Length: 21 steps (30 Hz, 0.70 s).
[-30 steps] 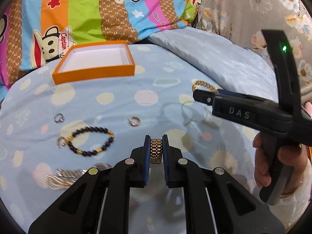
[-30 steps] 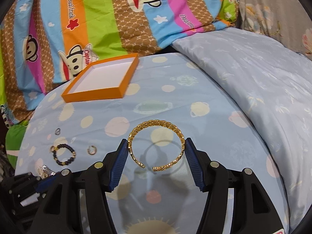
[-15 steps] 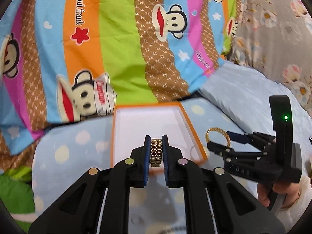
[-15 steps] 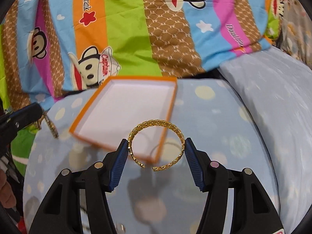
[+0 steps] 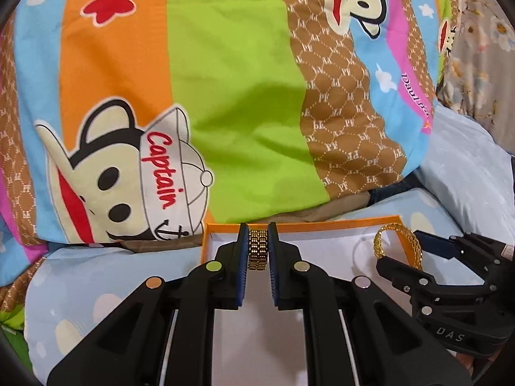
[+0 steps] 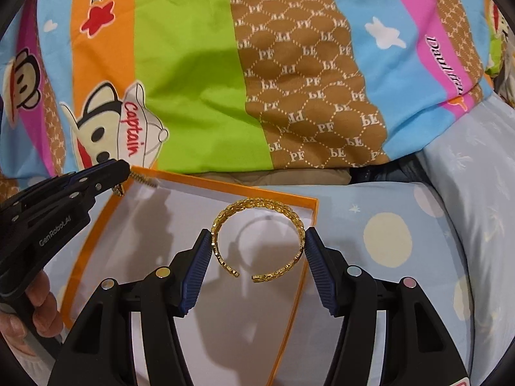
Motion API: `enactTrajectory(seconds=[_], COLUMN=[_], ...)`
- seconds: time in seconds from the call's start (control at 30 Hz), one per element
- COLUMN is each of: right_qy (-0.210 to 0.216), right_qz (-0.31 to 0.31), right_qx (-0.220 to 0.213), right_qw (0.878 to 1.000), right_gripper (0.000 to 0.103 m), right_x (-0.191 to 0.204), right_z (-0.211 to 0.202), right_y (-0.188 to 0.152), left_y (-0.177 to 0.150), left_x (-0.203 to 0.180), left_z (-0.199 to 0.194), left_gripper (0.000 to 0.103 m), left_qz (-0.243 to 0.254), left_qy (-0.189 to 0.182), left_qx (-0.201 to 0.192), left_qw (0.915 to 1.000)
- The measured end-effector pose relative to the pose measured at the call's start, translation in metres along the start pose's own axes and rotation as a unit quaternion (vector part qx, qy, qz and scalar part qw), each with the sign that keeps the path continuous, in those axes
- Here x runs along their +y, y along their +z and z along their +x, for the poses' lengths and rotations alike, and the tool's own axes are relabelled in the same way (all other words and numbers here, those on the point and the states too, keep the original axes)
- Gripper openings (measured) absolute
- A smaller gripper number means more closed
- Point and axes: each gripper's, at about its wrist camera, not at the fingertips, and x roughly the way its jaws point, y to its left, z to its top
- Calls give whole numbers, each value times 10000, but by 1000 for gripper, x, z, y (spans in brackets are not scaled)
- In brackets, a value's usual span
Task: Organize jewelry
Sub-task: 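Carry bangle and gold watch into the orange box and open both tools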
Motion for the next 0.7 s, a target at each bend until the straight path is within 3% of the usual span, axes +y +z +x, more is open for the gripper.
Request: enactTrajectory(seconds=[0.13, 0.2, 0.23, 0.5, 0.7], right_qy=[-79, -48, -31, 317, 587], right_qz=[-196, -193, -175, 148, 220], right_qx=[55, 110, 104, -318, -407], right_qw=[9998, 9997, 9998, 9989, 9972], right_gripper=[62, 63, 63, 64, 64], right_x=[2, 2, 1, -6, -6], right_z=[2, 3, 1, -56, -107], right_y=[-3, -6, -8, -35, -91], left_y=[-12, -18, -20, -41, -85], left_x=[0, 2, 3, 22, 39], left_z=[2, -2, -5, -53, -83], left_gripper=[16, 53, 61, 62, 63], left_qz=[67, -14, -66, -306, -496], left_qy=[-70, -25, 7, 84, 129], left_qx=[136, 169, 127, 17, 240], left_qw=[9999, 9999, 9999, 9995, 9984])
